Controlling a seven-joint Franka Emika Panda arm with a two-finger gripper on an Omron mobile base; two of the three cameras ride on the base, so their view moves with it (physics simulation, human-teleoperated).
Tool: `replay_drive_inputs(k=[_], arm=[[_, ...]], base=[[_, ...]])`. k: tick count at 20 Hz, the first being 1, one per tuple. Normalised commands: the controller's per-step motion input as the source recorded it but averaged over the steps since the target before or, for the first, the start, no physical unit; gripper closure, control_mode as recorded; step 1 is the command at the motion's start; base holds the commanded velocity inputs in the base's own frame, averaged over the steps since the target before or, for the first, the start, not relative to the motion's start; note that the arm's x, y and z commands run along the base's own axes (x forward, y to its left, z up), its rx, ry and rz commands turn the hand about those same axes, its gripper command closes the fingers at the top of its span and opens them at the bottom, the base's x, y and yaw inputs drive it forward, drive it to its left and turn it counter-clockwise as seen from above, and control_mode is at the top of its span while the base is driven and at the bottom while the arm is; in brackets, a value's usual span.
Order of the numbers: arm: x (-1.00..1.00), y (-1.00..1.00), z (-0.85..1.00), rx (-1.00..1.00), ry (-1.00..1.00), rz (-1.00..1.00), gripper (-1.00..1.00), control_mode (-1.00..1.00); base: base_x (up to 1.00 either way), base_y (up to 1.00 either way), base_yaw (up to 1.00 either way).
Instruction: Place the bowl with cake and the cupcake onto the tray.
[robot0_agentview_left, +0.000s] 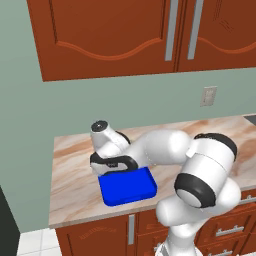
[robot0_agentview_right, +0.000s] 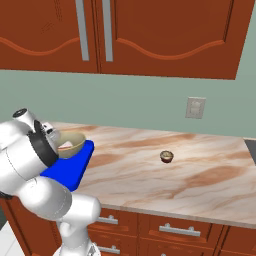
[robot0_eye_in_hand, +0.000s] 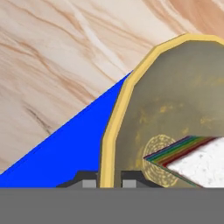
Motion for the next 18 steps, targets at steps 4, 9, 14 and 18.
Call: replay_drive_inputs(k=[4,9,14,18], arm=[[0.0,0.0,-0.16,-0.06,-0.12,0.0,1.0,-1.0],[-0.01,0.0,-0.15,-0.03,-0.08,0.0,-1.0,-1.0],[-0.03,0.01,-0.02,-0.04,-0.05,0.0,-1.0,-1.0],[-0.01,0.0,0.15,-0.03,-0.01,0.0,-1.0,-1.0]], base=[[0.0,0.0,0.0],[0.0,0.0,0.0],[0.0,0.0,0.0],[0.0,0.0,0.0]])
